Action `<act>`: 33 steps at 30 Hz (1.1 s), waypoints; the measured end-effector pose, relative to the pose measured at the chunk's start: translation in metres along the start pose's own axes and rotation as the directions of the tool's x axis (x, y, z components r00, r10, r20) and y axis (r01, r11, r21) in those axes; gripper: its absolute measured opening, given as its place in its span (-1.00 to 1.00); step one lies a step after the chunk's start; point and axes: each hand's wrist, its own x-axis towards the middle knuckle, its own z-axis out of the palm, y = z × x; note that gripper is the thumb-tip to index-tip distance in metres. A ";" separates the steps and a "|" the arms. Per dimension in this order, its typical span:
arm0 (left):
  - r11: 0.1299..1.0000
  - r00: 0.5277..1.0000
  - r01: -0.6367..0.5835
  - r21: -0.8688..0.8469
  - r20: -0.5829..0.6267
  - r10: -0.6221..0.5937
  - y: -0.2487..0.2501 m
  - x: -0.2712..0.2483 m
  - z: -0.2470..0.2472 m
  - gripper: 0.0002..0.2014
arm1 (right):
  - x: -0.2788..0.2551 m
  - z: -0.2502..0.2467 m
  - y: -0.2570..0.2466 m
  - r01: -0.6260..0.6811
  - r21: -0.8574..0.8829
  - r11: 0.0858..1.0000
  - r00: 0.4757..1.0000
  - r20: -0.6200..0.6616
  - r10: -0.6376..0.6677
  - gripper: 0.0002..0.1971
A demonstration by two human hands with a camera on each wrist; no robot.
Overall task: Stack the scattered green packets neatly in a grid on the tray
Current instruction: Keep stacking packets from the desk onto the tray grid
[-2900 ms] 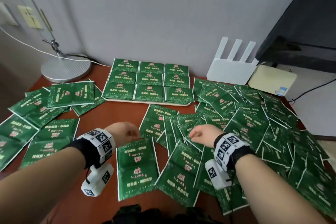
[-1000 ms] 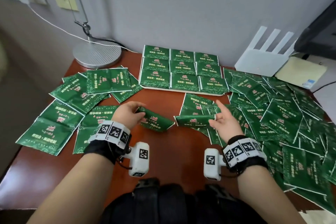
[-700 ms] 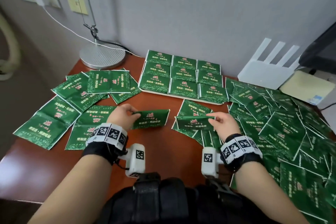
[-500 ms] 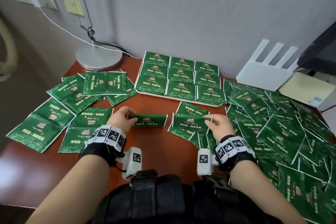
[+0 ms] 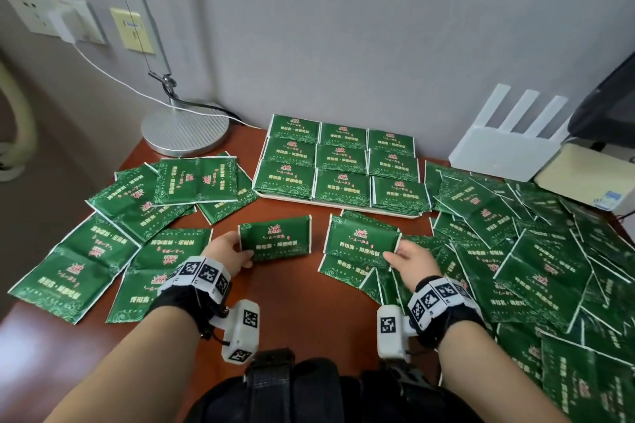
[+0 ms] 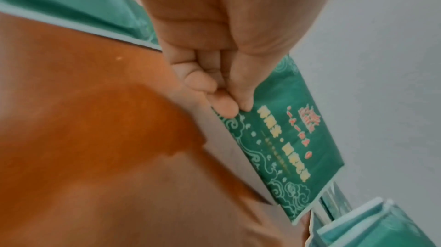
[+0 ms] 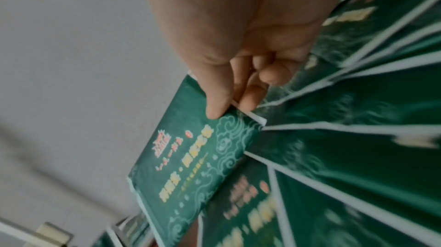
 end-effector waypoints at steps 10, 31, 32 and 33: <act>0.985 0.976 -0.172 -0.027 -0.142 0.166 0.077 0.047 -0.077 -0.77 | 0.064 -0.076 -0.074 0.160 0.143 0.977 0.970 -0.208 -0.128 -0.91; 0.996 0.996 -0.083 0.044 -0.028 0.084 0.156 0.256 -0.076 -0.74 | 0.270 -0.041 -0.147 0.013 -0.168 0.986 1.000 -0.019 -0.016 -0.77; 0.995 0.996 -0.081 0.054 -0.036 0.083 0.155 0.259 -0.075 -0.76 | 0.273 -0.041 -0.147 0.009 -0.200 0.980 1.000 -0.021 -0.014 -0.78; 0.995 0.995 -0.083 0.058 -0.047 0.086 0.154 0.262 -0.074 -0.78 | 0.275 -0.041 -0.146 0.002 -0.214 0.977 1.000 -0.023 -0.007 -0.78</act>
